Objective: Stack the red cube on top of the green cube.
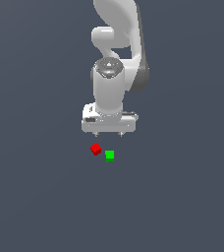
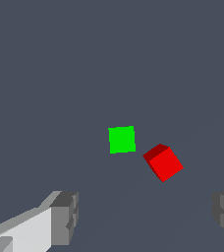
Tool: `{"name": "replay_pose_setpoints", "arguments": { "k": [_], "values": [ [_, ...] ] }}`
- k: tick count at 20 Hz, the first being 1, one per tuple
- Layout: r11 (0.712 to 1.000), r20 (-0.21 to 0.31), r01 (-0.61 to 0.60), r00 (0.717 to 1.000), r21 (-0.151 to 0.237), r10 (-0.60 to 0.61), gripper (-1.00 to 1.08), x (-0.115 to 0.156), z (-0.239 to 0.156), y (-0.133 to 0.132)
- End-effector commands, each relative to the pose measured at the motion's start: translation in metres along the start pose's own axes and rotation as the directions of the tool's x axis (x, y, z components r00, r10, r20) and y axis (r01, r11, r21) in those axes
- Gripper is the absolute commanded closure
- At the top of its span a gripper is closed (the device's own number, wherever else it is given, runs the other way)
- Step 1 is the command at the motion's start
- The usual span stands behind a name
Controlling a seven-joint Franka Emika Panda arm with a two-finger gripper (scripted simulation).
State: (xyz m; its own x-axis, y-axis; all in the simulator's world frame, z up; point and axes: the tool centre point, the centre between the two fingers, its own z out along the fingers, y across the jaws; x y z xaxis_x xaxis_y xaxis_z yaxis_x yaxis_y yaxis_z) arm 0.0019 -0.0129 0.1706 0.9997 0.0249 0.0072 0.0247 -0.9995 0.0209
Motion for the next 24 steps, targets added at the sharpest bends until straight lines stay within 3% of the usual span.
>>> {"name": "replay_pose_setpoints", "arguments": {
  "k": [1, 15, 24],
  "values": [
    [1.0, 0.0, 0.0, 1.0, 0.0, 0.0, -0.92, 0.0, 0.0, 0.0],
    [0.994, 0.0, 0.112, 0.994, 0.004, -0.112, -0.92, -0.006, 0.019, 0.012],
    [0.957, -0.002, 0.29, 0.957, 0.012, -0.29, -0.92, -0.014, 0.05, 0.032]
  ]
}}
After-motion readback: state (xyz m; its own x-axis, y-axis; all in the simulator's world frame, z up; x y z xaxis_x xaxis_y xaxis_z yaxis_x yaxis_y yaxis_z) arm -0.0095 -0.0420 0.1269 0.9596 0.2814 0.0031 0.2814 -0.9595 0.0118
